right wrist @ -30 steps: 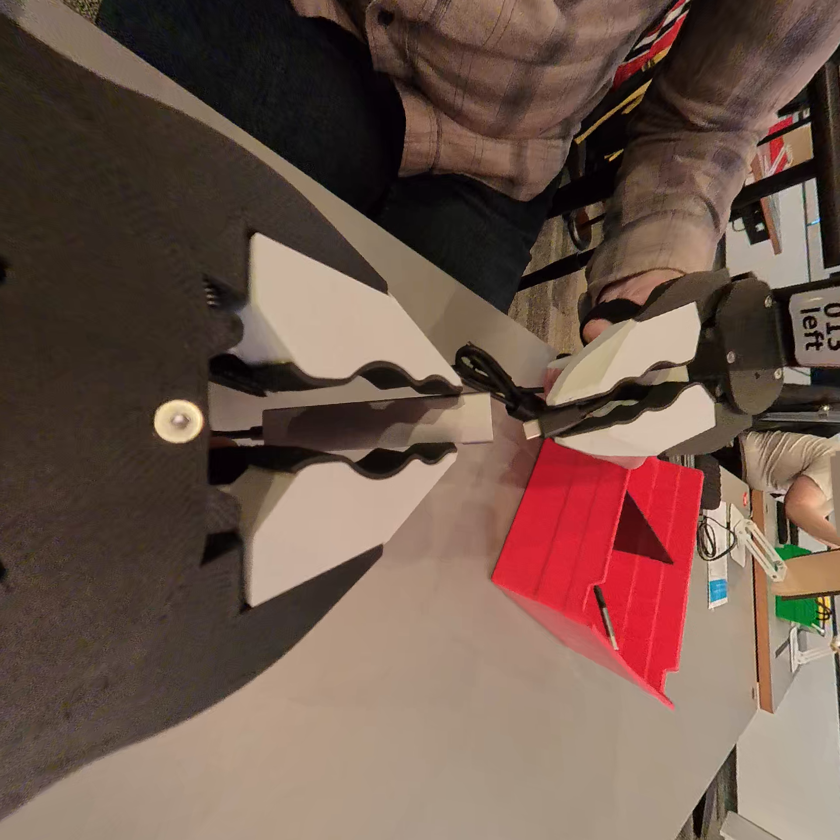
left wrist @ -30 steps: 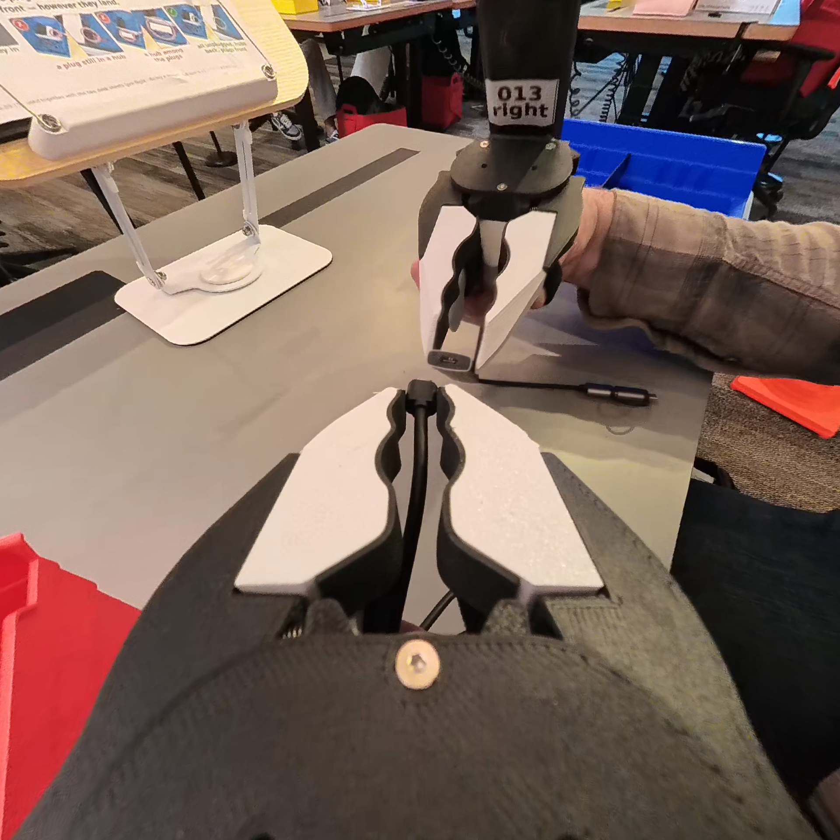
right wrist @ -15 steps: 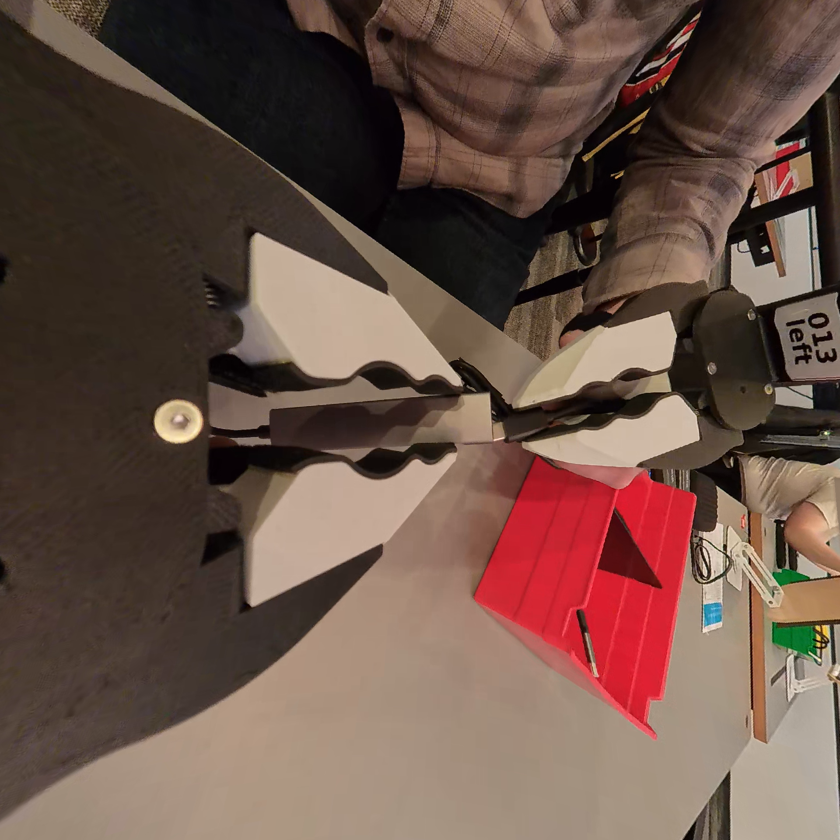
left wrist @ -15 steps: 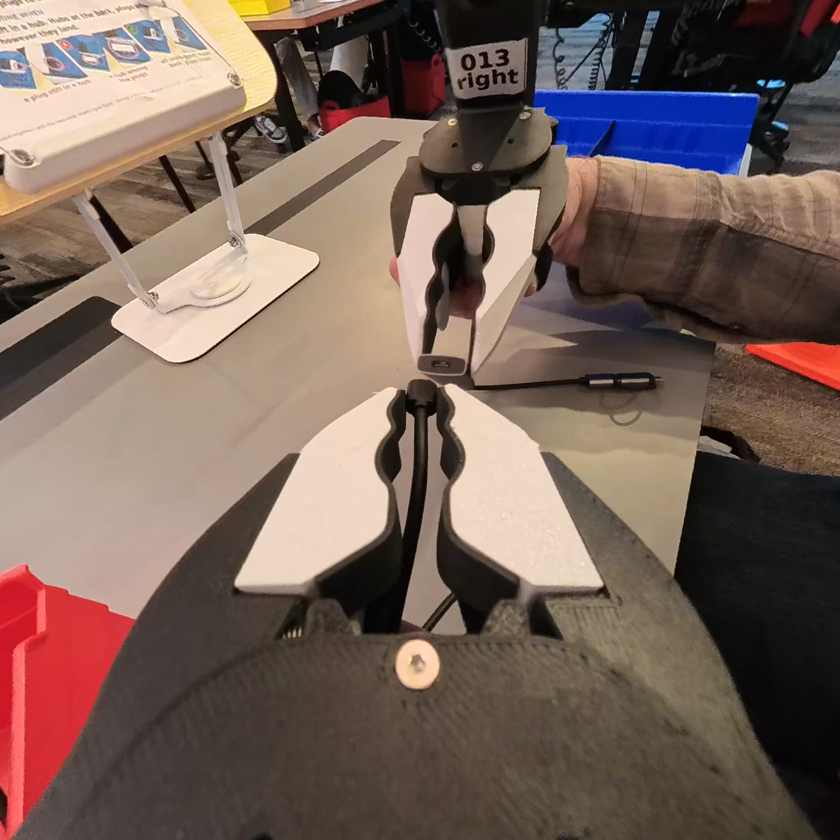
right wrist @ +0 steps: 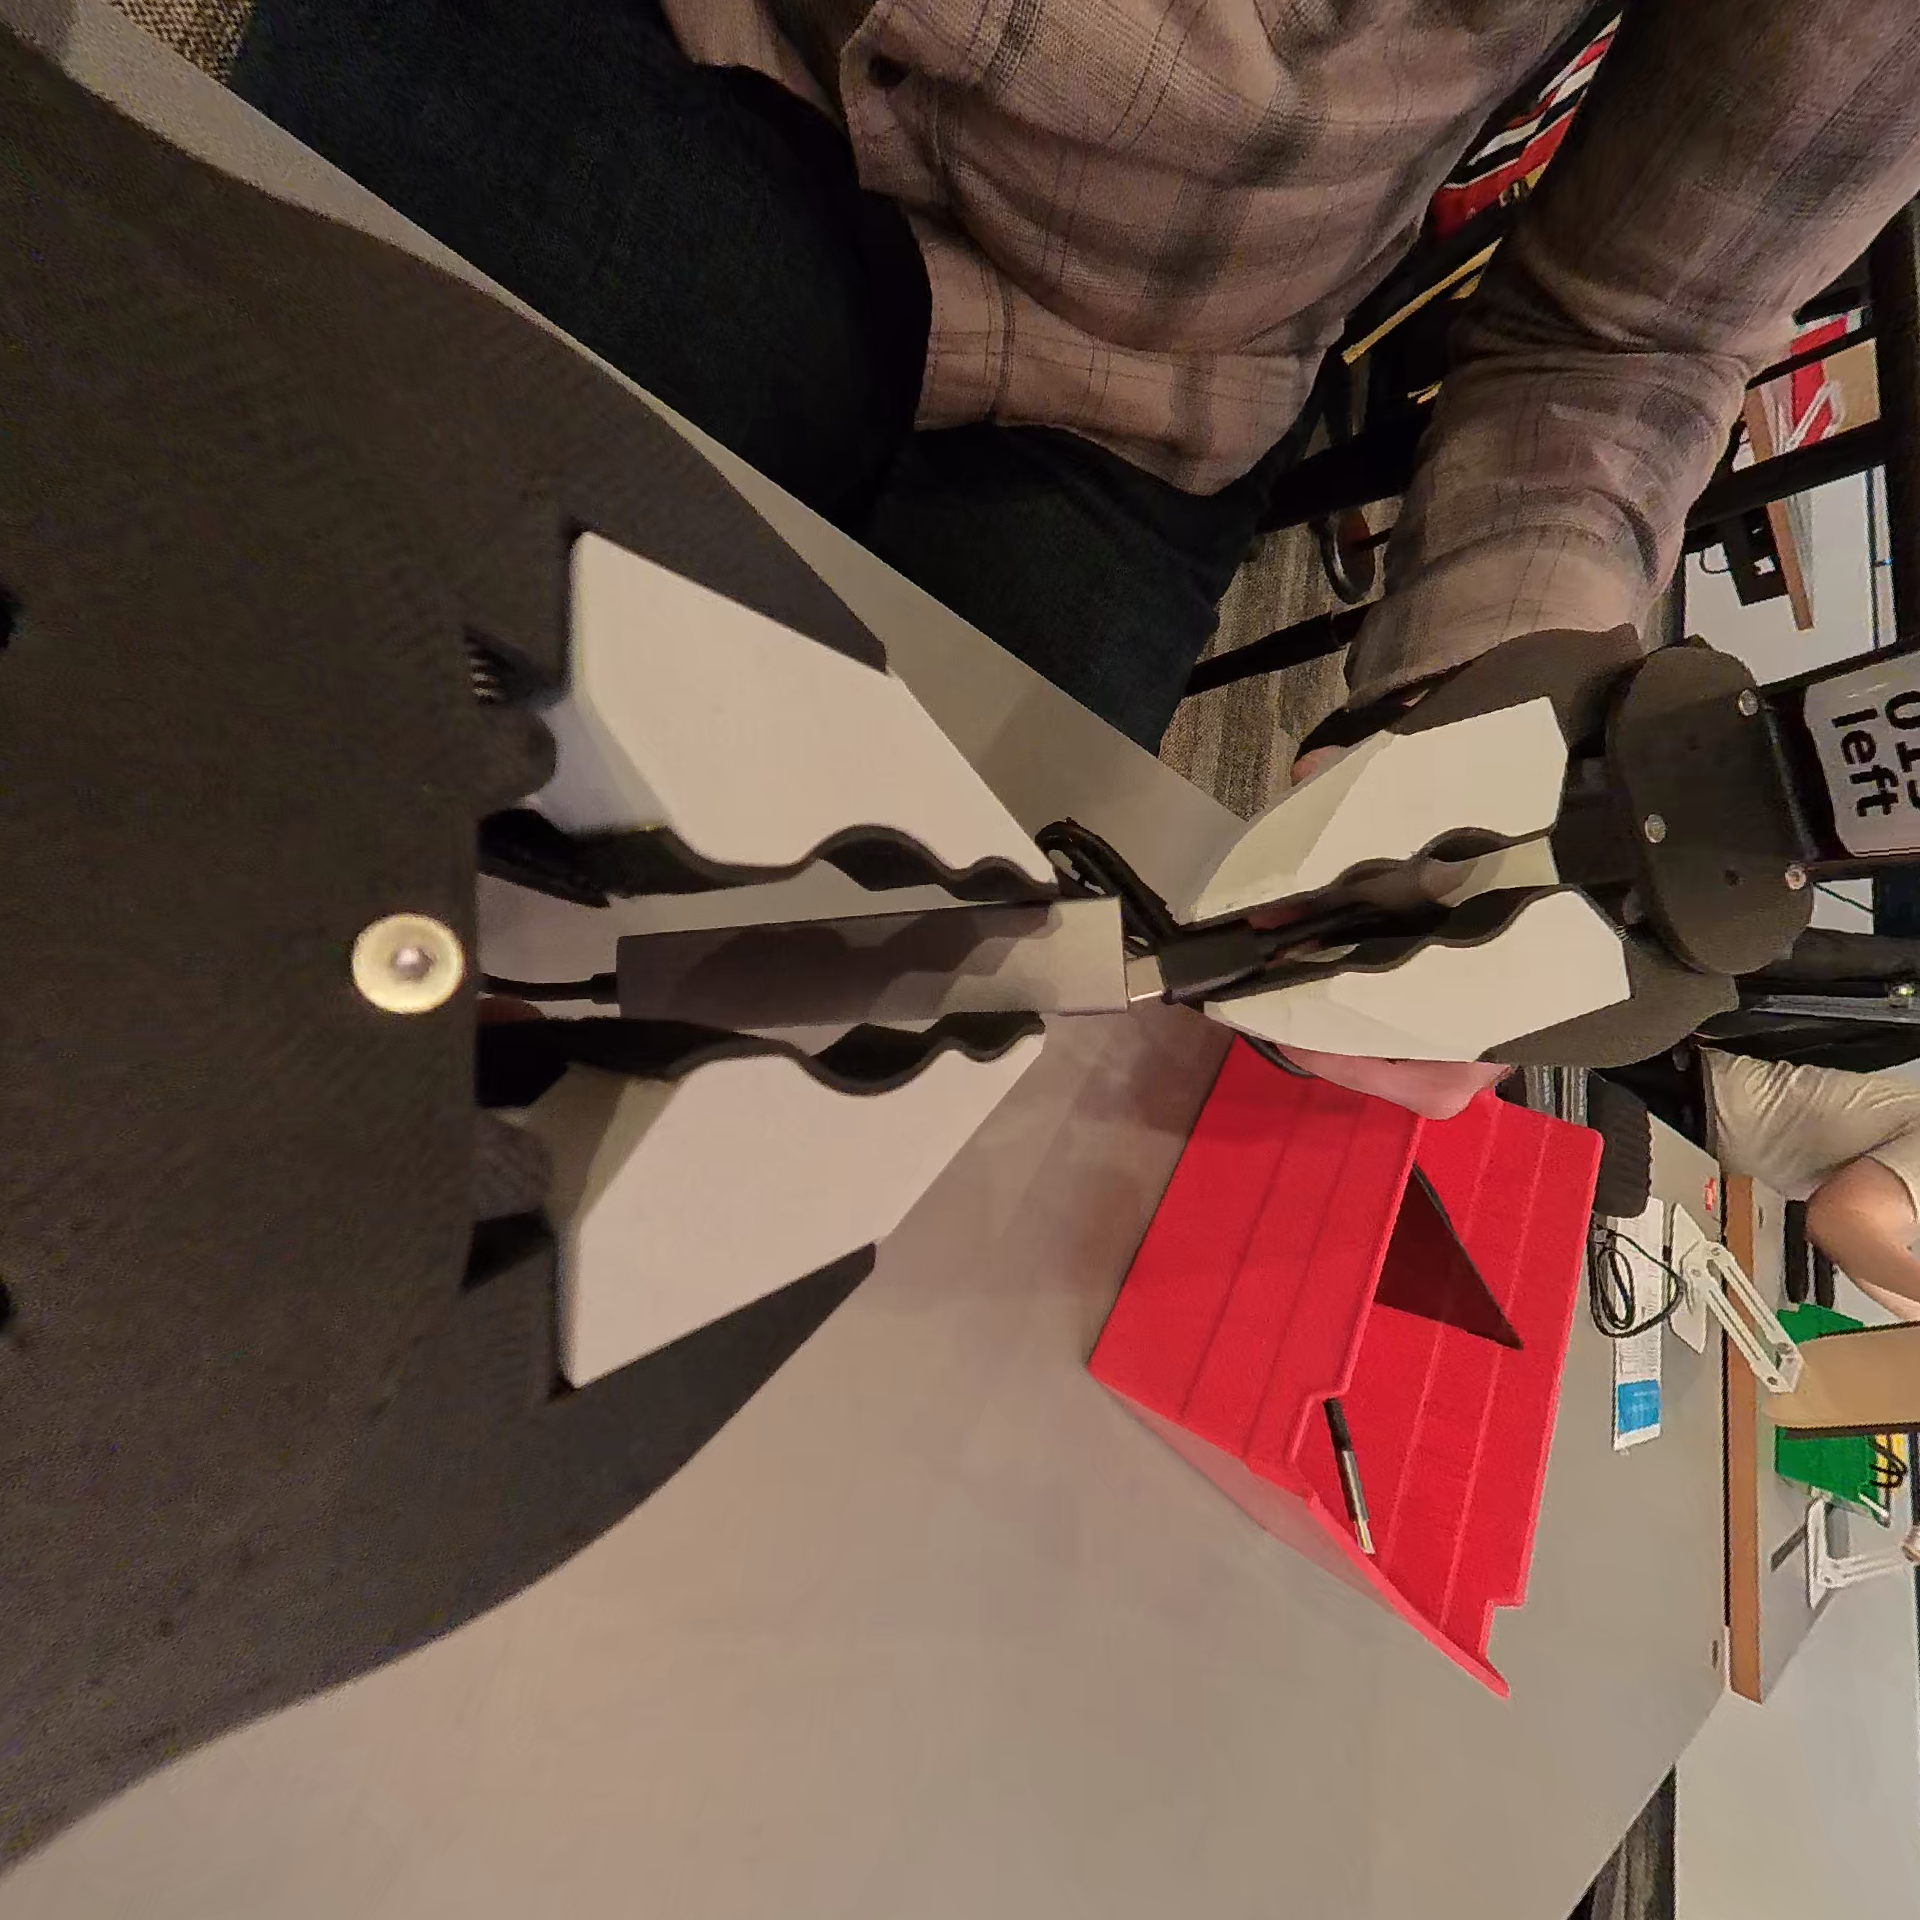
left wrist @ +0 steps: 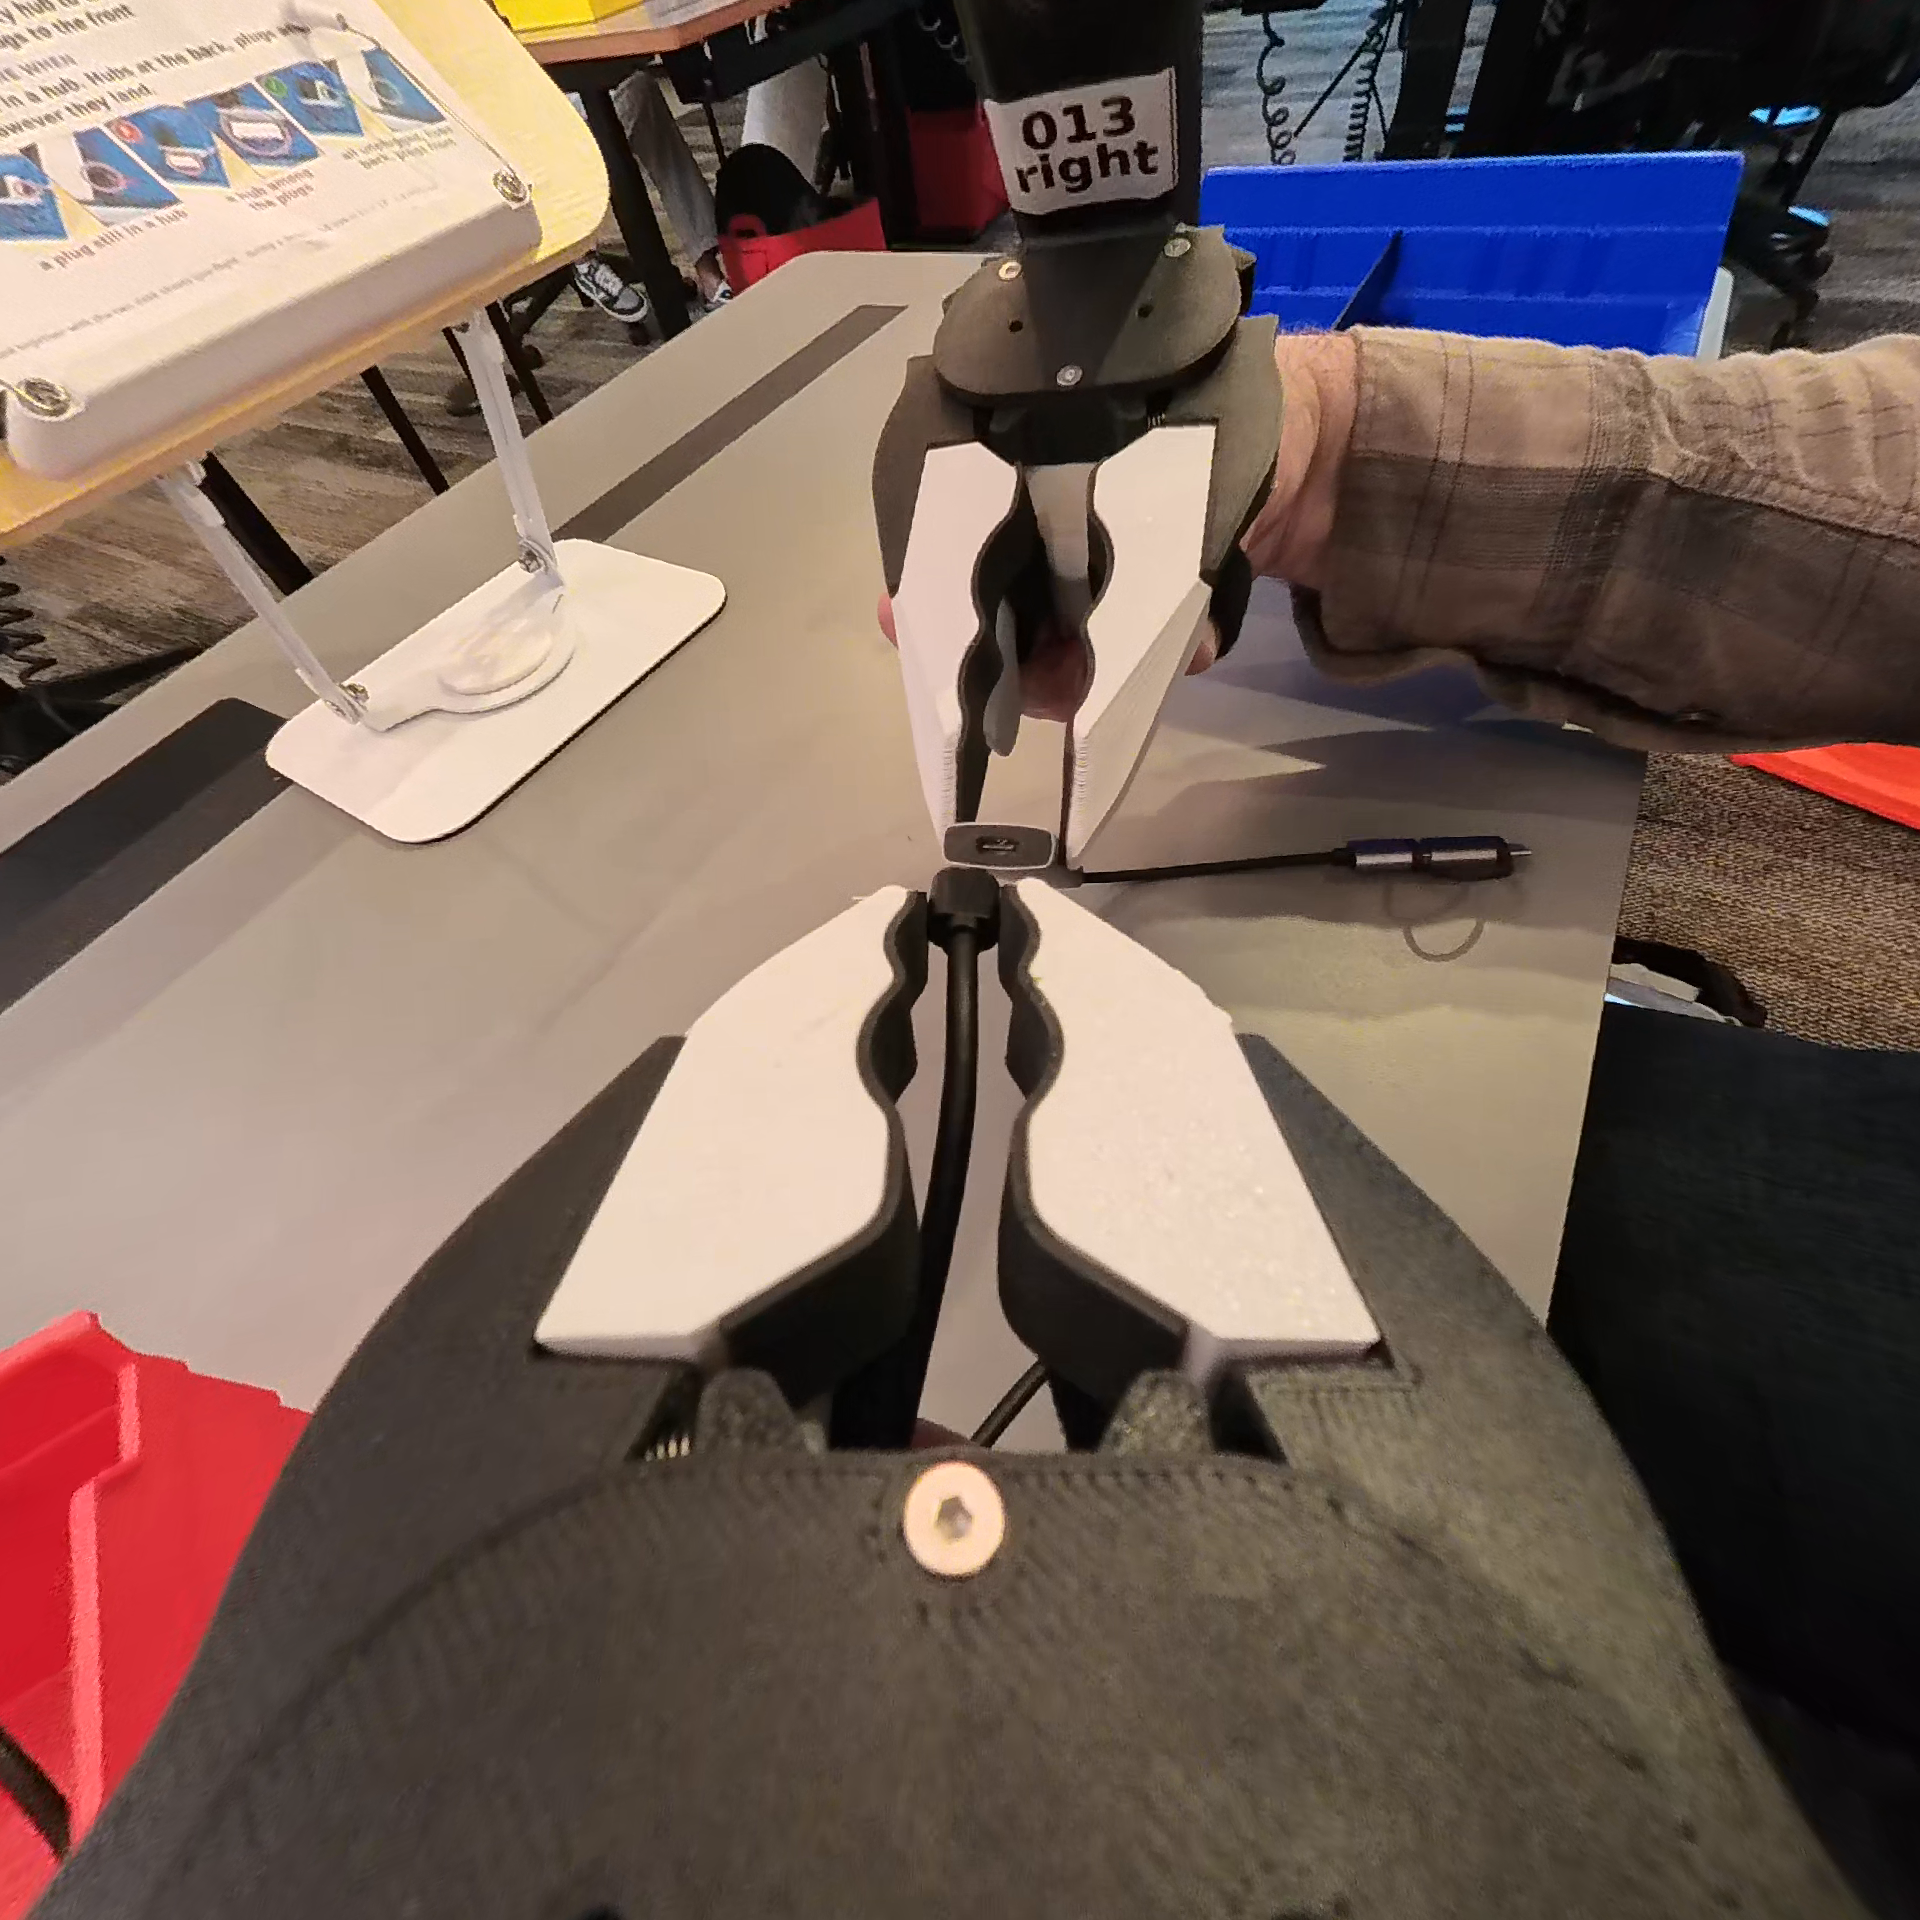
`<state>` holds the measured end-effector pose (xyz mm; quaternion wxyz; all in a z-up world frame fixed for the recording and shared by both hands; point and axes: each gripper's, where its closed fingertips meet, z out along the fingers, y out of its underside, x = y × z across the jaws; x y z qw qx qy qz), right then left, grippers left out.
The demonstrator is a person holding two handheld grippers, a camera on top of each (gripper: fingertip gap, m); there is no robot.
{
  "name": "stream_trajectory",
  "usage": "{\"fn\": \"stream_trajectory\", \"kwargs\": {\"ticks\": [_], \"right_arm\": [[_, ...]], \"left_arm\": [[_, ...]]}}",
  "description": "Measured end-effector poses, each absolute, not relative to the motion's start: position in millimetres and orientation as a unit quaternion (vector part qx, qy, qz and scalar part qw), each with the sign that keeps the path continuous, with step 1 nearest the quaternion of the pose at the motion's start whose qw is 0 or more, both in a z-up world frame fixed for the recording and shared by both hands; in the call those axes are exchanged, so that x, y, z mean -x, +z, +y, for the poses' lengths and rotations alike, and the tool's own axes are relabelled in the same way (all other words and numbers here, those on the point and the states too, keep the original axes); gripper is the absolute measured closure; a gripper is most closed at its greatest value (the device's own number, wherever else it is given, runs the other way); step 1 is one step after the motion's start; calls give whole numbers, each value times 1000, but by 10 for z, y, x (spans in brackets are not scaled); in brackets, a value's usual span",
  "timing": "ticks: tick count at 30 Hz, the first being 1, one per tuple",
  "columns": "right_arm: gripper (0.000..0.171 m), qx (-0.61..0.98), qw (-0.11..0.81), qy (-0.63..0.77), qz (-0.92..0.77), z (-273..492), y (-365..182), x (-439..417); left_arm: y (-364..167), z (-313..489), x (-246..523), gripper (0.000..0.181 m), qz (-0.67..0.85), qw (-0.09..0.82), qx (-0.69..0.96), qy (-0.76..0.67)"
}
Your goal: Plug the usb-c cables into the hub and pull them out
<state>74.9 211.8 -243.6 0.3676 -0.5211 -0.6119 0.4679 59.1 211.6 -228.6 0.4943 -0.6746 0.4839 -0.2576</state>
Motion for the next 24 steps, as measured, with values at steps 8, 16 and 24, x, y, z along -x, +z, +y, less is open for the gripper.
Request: {"fn": "stream_trajectory", "kwargs": {"ticks": [8, 16, 24], "right_arm": [[152, 527, 365, 457, -616, 2136, -2497, -742], [152, 533, 356, 434, -633, 2125, -2574, -715], [153, 540, 349, 390, -660, 2115, -2653, -696]], "left_arm": [[-2289, 2082, -598, 169, 499, 483, 674, -254], [-2382, 2073, -598, 169, 513, 463, 683, -237], [-2459, 2064, -578, 169, 533, 439, 693, -207]]}}
